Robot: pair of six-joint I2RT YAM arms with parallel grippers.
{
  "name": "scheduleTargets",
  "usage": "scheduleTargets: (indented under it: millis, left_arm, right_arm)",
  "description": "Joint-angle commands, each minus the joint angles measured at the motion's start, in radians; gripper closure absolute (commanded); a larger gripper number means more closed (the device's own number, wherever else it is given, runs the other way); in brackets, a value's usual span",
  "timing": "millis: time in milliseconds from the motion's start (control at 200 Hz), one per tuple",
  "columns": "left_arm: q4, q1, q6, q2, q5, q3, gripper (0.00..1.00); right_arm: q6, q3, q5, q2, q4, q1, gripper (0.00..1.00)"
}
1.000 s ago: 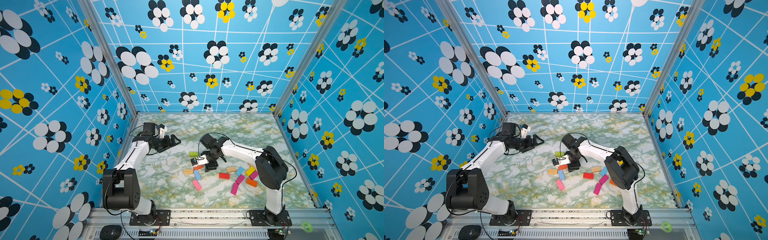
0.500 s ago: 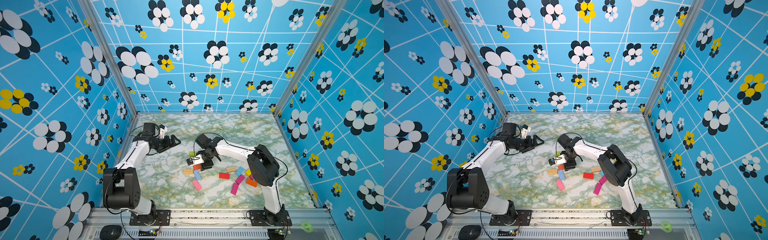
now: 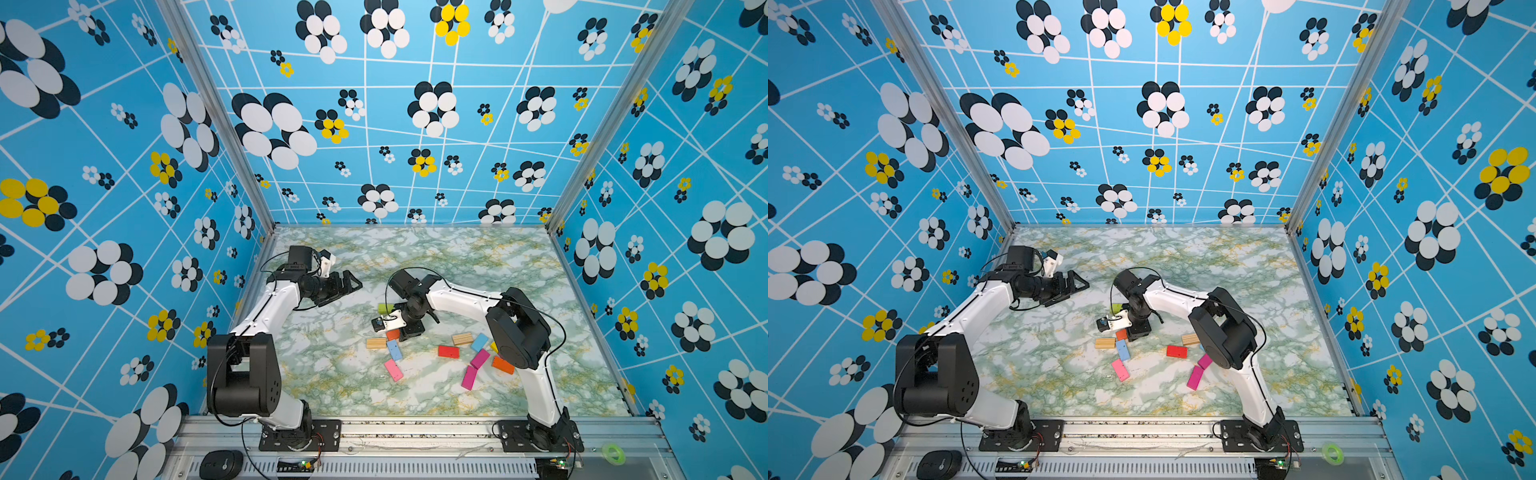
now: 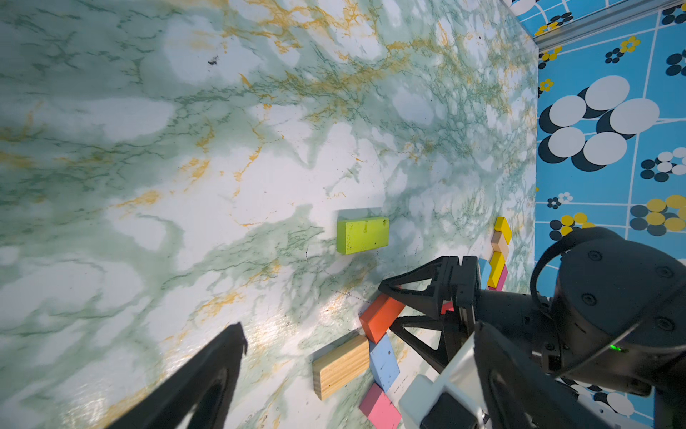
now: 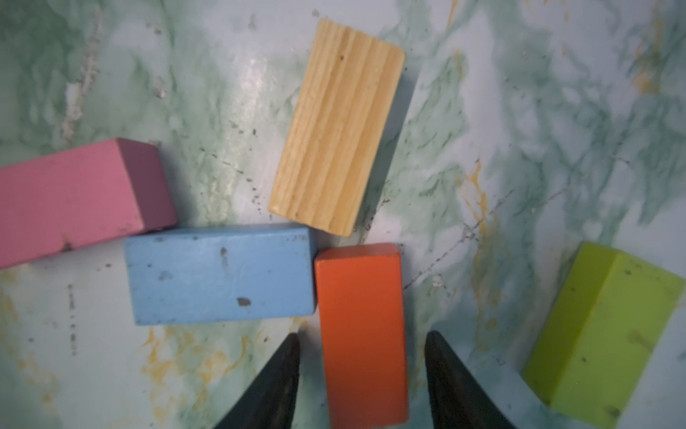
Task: Assemble the number 7 with building blocks
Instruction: Pick up the building block from the center of the board.
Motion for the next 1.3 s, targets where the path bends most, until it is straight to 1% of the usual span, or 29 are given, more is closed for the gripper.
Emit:
scheduleTargets:
  millis: [0,65,165,265,510,610,685,805,950,1069,1099,1114,1159,1294]
  left_arm:
    - [-0.017,-0.007,0.018,0.014,-0.002,-0.006,0.01]
    - [-0.017,-0.008,0.017,0.015,-0.002,-0.006,0.01]
    - [-0.017,-0.008,0.019,0.015,-0.005,-0.006,0.01]
    - [-0.018,-0.008,0.019,0.014,-0.006,-0.005,0.01]
    - [-0.017,-0.007,0.02,0.012,-0.006,-0.005,0.01]
    - [-0.017,-0.01,0.02,0.006,-0.008,-0.005,0.01]
    - [-0.016,-0.016,0.021,0.002,-0.01,-0.006,0.01]
    - [-0.017,-0.022,0.026,-0.001,-0.014,-0.006,0.01]
    - [-0.02,-0.027,0.031,-0.002,-0.019,-0.005,0.01]
    - [-0.025,-0.034,0.034,0.004,-0.024,-0.003,0.01]
    - [-0.026,-0.034,0.036,0.005,-0.024,-0.003,0.01]
    - [-0.027,-0.035,0.036,0.005,-0.025,-0.002,0.01]
    - [-0.027,-0.035,0.037,0.004,-0.026,0.0,0.01]
    - [-0.031,-0.035,0.041,0.006,-0.031,-0.001,0.01]
  right_arm:
    - [0.013,0.015,-0.023,0.015,0.009,0.012,0.48]
    - [0.02,0.011,-0.025,0.015,0.017,0.014,0.53]
    - [0.03,0.004,-0.021,0.015,0.025,0.014,0.64]
    - [0.059,-0.014,0.001,0.002,0.048,0.011,0.7]
    - [0.204,-0.114,-0.004,-0.099,0.169,-0.042,0.71]
    - [0.226,-0.138,0.029,-0.134,0.17,-0.078,0.71]
    - [0.239,-0.142,0.078,-0.144,0.162,-0.103,0.71]
    - [0.277,-0.104,0.104,-0.127,0.132,-0.135,0.71]
    - [0.282,-0.024,0.14,-0.064,0.06,-0.137,0.71]
    - [0.294,0.02,0.16,-0.029,0.039,-0.137,0.71]
    - [0.298,0.02,0.16,-0.021,0.032,-0.137,0.71]
    - [0.3,0.051,0.16,-0.017,0.029,-0.137,0.71]
    - [0.306,0.071,0.157,-0.006,0.018,-0.137,0.71]
    - [0.325,0.093,0.138,0.018,0.003,-0.137,0.71]
